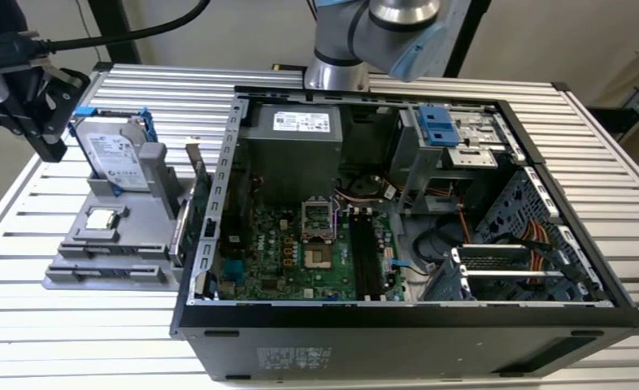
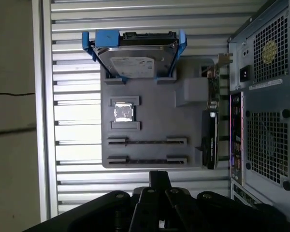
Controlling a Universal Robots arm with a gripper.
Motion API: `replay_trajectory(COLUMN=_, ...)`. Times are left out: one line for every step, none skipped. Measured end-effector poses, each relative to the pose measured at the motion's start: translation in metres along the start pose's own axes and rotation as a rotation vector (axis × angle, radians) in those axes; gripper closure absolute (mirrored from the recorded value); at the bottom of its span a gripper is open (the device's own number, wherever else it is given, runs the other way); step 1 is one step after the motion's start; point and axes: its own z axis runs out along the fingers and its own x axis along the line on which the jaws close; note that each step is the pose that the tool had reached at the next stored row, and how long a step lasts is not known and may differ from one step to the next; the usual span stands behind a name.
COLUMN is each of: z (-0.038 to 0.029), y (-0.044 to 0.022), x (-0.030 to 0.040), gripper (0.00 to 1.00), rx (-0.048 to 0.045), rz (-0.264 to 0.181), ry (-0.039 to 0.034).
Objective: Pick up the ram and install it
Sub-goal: 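Reach for the ram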
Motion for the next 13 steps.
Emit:
replay_trajectory(z=0.0000, y=-0.0010, x=0.0000, gripper=1.00, rx=0.0001, rz=-0.001, ry=0.0001)
replay_trajectory(z=0.0001, y=-0.0018, x=-0.0001, gripper=1.00, rx=0.0001, rz=-0.001, ry=0.0001)
replay_trajectory(z=0.0003, y=-0.0023, x=-0.0001, gripper=1.00, rx=0.0000, rz=-0.002, ry=0.0001)
replay_trajectory(z=0.0004, y=-0.0029, x=-0.0002, gripper=1.00, rx=0.0000, rz=-0.002, ry=0.0001)
replay_trajectory(z=0.0004, y=-0.0036, x=-0.0002, gripper=1.00, rx=0.0000, rz=-0.002, ry=0.0002)
replay_trajectory(z=0.0004, y=-0.0044, x=-0.0002, gripper=1.00, rx=0.0001, rz=-0.002, ry=0.0002)
replay_trajectory(z=0.0006, y=-0.0050, x=-0.0002, gripper=1.00, rx=0.0000, rz=-0.002, ry=0.0001)
replay_trajectory(z=0.0007, y=-0.0054, x=-0.0002, gripper=1.00, rx=0.0000, rz=-0.002, ry=0.0001)
replay_trajectory(z=0.0008, y=-0.0057, x=-0.0002, gripper=1.00, rx=-0.0001, rz=-0.002, ry=0.0000)
replay_trajectory(z=0.0009, y=-0.0061, x=-0.0003, gripper=1.00, rx=0.0000, rz=-0.002, ry=0.0001)
replay_trajectory(z=0.0010, y=-0.0064, x=-0.0003, gripper=1.00, rx=0.0000, rz=-0.002, ry=0.0001)
replay_trajectory(z=0.0011, y=-0.0066, x=-0.0003, gripper=1.00, rx=0.0000, rz=-0.002, ry=0.0001)
replay_trajectory(z=0.0012, y=-0.0068, x=-0.0003, gripper=1.00, rx=0.0000, rz=-0.002, ry=0.0001)
